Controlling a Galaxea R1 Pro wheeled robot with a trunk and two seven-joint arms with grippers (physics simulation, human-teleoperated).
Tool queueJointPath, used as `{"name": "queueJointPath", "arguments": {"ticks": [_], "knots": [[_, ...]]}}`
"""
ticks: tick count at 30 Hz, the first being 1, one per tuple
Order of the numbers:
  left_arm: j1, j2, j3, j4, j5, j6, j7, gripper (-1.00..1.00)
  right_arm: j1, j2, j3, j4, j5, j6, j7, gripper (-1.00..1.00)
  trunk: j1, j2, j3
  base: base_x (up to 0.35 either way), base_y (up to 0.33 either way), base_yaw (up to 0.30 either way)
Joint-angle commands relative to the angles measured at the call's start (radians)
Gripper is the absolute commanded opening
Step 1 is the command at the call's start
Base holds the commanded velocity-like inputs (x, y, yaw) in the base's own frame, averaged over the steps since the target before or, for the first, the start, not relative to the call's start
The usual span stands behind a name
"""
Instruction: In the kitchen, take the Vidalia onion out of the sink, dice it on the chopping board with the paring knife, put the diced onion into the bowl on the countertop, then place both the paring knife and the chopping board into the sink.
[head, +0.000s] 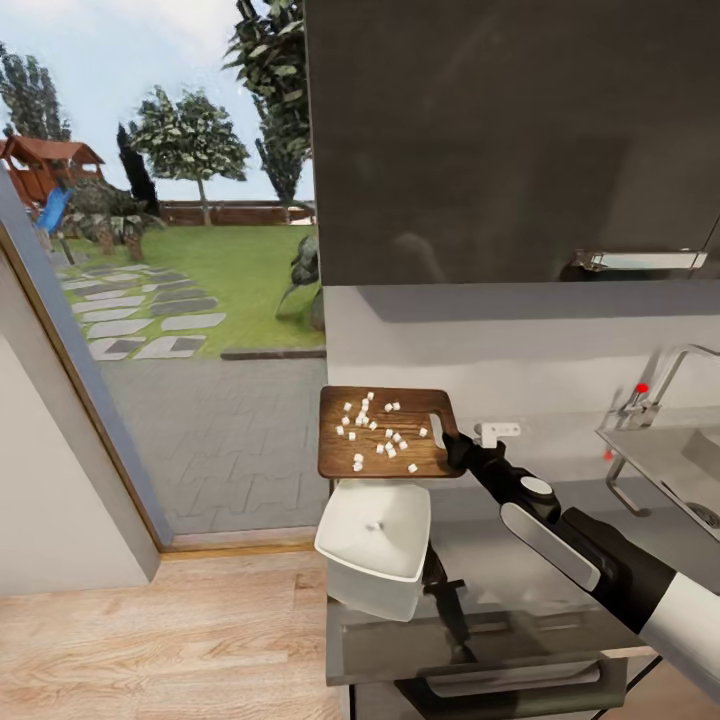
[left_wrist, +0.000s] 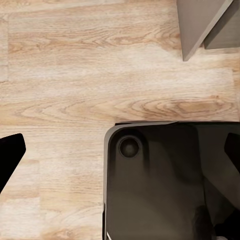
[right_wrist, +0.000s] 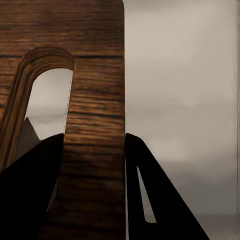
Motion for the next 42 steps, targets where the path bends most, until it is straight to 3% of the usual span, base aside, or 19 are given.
{"name": "queueJointPath", "arguments": {"ticks": [1,13,19,25,31,37,42], "knots": [[0.000,0.001,-0.009,-0.002,0.003,-0.001,0.010,1.00,-0.002,-0.001,0.003,-0.001,0.003,0.002,-0.007,-1.00,0.001,-0.002,-0.002,0.000,0.000,0.000],[0.000,0.001,-0.009,-0.002,0.003,-0.001,0.010,1.00,-0.002,0.000,0.006,0.008,0.015,0.001,-0.007,-1.00,0.001,-0.002,-0.002,0.000,0.000,0.000],[0.000,0.001,-0.009,-0.002,0.003,-0.001,0.010,1.00,-0.002,0.001,0.036,0.027,0.016,-0.001,-0.007,-1.00,0.001,-0.002,-0.002,0.000,0.000,0.000],[0.000,0.001,-0.009,-0.002,0.003,-0.001,0.010,1.00,-0.002,0.001,0.047,0.052,0.016,-0.075,-0.006,-1.00,0.001,-0.002,-0.002,0.000,0.000,0.000],[0.000,0.001,-0.009,-0.002,0.003,-0.001,0.010,1.00,-0.002,0.001,0.049,0.070,0.015,-0.086,-0.005,-1.00,0.001,-0.002,-0.002,0.000,0.000,0.000],[0.000,0.001,-0.009,-0.002,0.003,-0.001,0.010,1.00,-0.002,0.002,0.055,0.100,0.016,-0.087,0.061,-1.00,0.001,-0.002,-0.002,0.000,0.000,0.000],[0.000,0.001,-0.009,-0.002,0.003,-0.001,0.010,1.00,-0.002,0.003,0.055,0.108,0.016,-0.087,0.076,-1.00,0.001,-0.002,-0.002,0.000,0.000,0.000]]}}
